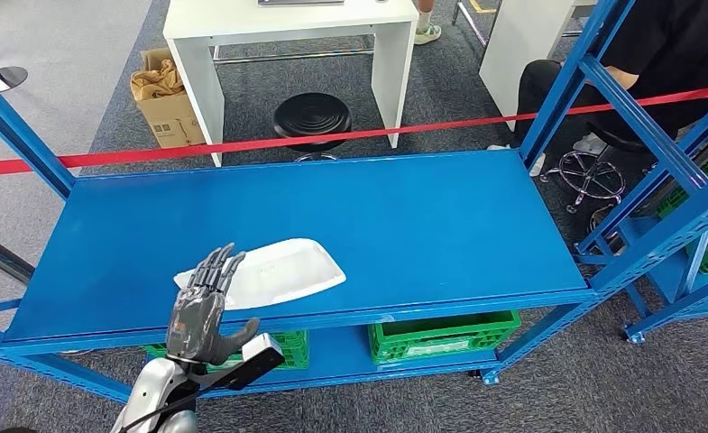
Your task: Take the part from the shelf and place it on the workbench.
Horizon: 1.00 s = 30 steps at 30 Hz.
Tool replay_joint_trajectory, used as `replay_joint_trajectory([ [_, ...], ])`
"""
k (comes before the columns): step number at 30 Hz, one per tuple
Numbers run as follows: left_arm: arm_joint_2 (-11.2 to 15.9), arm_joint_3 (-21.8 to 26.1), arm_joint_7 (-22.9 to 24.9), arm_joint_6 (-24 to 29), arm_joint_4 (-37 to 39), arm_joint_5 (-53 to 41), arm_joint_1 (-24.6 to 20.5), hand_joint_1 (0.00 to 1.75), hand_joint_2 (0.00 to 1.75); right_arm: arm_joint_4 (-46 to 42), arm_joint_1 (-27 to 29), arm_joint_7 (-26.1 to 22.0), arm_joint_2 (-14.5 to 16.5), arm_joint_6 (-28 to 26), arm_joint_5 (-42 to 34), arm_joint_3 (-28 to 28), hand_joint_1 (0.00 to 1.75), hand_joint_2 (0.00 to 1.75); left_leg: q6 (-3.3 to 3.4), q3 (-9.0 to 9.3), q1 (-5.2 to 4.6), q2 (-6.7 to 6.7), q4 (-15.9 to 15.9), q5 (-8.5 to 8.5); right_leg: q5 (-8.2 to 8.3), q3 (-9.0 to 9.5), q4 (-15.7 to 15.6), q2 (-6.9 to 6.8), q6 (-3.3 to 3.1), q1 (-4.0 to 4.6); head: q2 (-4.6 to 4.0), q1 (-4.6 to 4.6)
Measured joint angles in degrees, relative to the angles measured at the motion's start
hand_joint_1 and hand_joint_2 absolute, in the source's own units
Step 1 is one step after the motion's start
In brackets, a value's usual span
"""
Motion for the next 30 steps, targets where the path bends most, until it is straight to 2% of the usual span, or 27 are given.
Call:
replay_joint_trajectory([
  [9,-0.6,0.5,0.0,-0.1,5.9,-0.2,-3.8,0.0,1.75,0.0,0.0,-0.5,0.0,0.0,0.3,-0.2,0.0,0.0,0.0,0.0,0.0,0.0,0.0,0.0,0.0,0.0,0.0,0.0,0.0,0.0,0.0,0.01],
  [26,-1.6,0.6,-0.2,-0.1,12.8,0.9,-6.4,0.0,1.75,0.0,0.0,-0.6,0.1,0.0,1.5,-0.4,0.0,0.0,0.0,0.0,0.0,0.0,0.0,0.0,0.0,0.01,0.0,0.0,0.0,0.0,0.0,0.01],
  [30,-1.6,0.7,-0.2,0.6,15.4,0.9,-8.0,1.75,1.75,0.0,0.0,-0.9,0.3,0.0,1.9,-0.4,0.0,0.0,-0.01,0.0,0.0,-0.01,0.0,0.0,0.0,0.02,0.0,-0.01,0.0,0.0,0.0,0.0],
])
